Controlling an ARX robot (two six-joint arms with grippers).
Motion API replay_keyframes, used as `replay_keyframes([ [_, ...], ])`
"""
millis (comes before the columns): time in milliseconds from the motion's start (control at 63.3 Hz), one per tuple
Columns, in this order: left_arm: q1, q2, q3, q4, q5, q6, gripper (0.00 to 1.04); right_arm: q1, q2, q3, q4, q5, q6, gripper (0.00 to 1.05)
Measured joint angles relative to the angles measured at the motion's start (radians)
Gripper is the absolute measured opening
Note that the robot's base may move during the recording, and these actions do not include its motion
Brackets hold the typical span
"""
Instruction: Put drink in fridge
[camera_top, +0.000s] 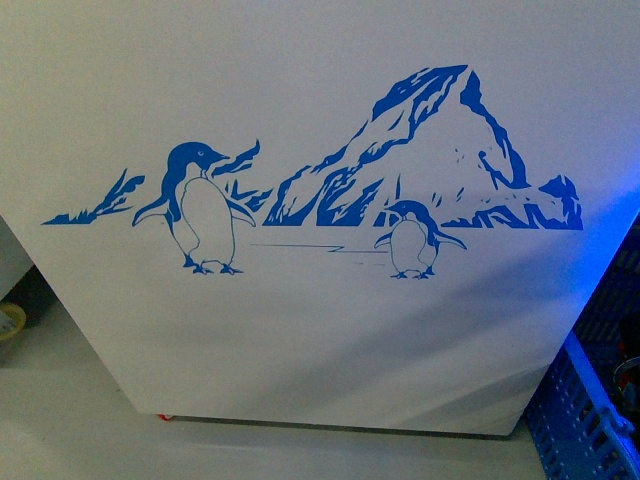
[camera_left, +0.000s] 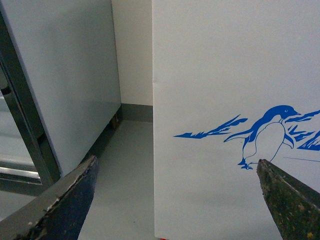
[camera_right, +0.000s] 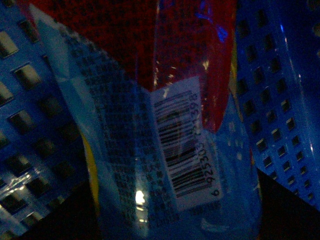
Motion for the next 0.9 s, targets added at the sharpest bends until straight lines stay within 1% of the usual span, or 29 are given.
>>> replay_keyframes([
  [16,0.000,0.000,0.000,0.000,0.000,0.000,0.97,0.000,-0.008,-0.012,0.007,-0.006,-0.006,0.67],
  [158,0.000,0.000,0.000,0.000,0.000,0.000,0.97,0.002,-0.072,-0.108,0.057,-0.054,-0.031,0.53],
  [269,0.000,0.000,0.000,0.000,0.000,0.000,0.97,0.008,-0.134,-0.193,0.098,-0.072,-0.059,0.48],
  [379,0.000,0.000,0.000,0.000,0.000,0.000,0.97,0.019,-0.220,-0.298,0.161,-0.074,-0.103,0.45],
  [458,0.000,0.000,0.000,0.000,0.000,0.000,0.97,0.037,-0.371,-0.450,0.262,-0.075,-0.164,0.43],
  [632,0.000,0.000,0.000,0.000,0.000,0.000,0.97,0.062,-0.639,-0.682,0.378,-0.072,-0.238,0.42],
  [806,0.000,0.000,0.000,0.000,0.000,0.000,0.97,0.063,-0.943,-0.886,0.378,-0.112,-0.256,0.42],
  [900,0.000,0.000,0.000,0.000,0.000,0.000,0.97,0.049,-1.140,-0.984,0.332,-0.137,-0.256,0.42],
])
